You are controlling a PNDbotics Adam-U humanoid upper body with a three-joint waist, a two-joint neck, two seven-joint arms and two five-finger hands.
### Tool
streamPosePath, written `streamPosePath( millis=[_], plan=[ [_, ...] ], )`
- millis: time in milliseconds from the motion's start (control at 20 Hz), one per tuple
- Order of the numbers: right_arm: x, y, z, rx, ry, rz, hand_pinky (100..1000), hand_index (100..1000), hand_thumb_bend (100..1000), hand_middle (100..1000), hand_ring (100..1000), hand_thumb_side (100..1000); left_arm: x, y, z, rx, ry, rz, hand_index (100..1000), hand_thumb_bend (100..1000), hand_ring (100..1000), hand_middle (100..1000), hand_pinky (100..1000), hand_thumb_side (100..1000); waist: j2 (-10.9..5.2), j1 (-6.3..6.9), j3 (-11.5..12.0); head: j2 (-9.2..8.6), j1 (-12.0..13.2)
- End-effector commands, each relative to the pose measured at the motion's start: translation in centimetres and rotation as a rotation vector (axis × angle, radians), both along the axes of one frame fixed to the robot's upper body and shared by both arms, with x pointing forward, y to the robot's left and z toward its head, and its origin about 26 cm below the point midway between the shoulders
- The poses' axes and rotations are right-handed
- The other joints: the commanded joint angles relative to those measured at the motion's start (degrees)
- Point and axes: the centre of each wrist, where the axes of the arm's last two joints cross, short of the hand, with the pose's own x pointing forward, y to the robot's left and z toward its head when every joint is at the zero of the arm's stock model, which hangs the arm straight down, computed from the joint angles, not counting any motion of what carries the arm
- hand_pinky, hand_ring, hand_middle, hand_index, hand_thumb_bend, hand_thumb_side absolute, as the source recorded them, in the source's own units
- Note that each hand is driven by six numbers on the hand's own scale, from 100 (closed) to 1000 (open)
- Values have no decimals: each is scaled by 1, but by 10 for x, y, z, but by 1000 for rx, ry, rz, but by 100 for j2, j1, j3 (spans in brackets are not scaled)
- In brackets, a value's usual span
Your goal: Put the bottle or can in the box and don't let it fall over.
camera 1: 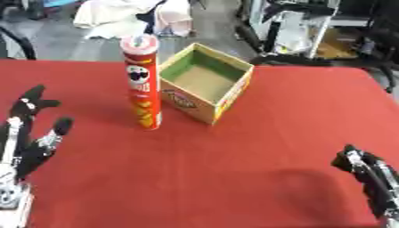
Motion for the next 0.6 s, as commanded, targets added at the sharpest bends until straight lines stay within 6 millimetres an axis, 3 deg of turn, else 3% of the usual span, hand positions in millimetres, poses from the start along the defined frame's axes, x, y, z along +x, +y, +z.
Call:
streamPosePath(
  millis=[50,350,600],
  plan=[
    [2,-4,10,-16,-31,2,805,561,100,531,631,581,1,-1,7,13,-18,5,686,757,992,915,1000,705,-52,25,-4,-42,-7],
    [2,-4,10,-18,-30,3,804,561,100,531,631,579,5,-2,8,22,0,49,692,723,994,916,1000,708,-62,30,-12,-41,4],
    [3,-4,10,-20,-28,8,804,561,100,531,631,581,22,-5,13,42,7,46,698,718,994,916,1000,705,-59,28,-4,-43,31]
  ],
)
